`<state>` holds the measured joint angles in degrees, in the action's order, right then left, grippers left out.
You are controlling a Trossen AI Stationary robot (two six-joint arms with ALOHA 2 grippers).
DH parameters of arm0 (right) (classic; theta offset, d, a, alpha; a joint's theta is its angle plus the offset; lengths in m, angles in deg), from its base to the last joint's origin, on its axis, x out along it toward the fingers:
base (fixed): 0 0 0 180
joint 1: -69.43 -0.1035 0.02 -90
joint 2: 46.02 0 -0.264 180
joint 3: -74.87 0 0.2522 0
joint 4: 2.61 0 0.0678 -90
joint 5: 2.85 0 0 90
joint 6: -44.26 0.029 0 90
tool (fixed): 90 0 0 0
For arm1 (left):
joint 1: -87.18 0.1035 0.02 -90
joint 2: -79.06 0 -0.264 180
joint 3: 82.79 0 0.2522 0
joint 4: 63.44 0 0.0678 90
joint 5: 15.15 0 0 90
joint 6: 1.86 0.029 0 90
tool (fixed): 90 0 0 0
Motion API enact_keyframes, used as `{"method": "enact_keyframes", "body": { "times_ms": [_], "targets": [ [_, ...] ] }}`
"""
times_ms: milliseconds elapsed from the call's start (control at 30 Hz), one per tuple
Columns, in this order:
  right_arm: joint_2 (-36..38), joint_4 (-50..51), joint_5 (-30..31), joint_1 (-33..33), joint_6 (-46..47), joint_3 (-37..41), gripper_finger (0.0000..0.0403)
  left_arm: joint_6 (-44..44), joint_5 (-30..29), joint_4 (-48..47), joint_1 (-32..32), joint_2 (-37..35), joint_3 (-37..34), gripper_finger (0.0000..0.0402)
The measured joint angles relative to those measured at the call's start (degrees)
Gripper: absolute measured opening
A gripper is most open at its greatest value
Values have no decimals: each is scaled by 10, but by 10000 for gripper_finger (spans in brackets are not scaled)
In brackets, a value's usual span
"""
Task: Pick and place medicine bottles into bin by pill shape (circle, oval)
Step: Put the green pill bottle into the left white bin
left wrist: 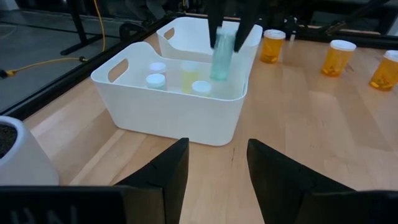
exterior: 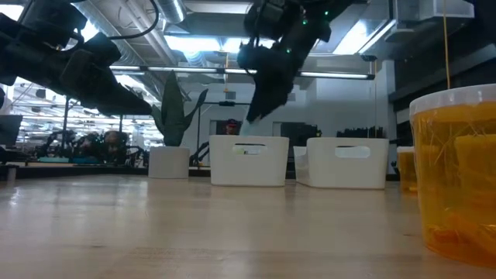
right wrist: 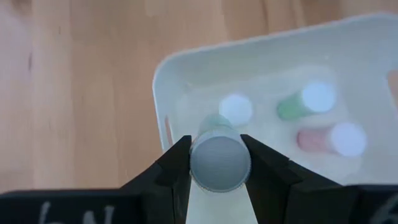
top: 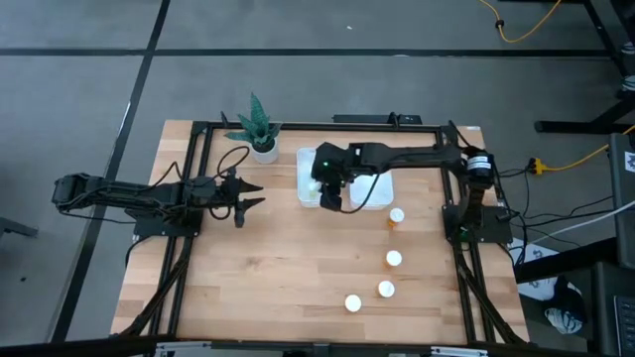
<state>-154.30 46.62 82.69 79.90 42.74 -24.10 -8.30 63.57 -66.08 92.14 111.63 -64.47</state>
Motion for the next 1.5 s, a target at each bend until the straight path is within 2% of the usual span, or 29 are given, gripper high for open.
{"method": "enact_keyframes", "body": {
  "times_ms": [533, 1500],
  "targets": [
    [-65, 22, -1, 23, -5, 0, 128, 0, 0, 0, 0, 0, 0, 155],
    [-65, 22, -1, 25, -2, 0, 151, 0, 0, 0, 0, 0, 0, 155]
  ]
}}
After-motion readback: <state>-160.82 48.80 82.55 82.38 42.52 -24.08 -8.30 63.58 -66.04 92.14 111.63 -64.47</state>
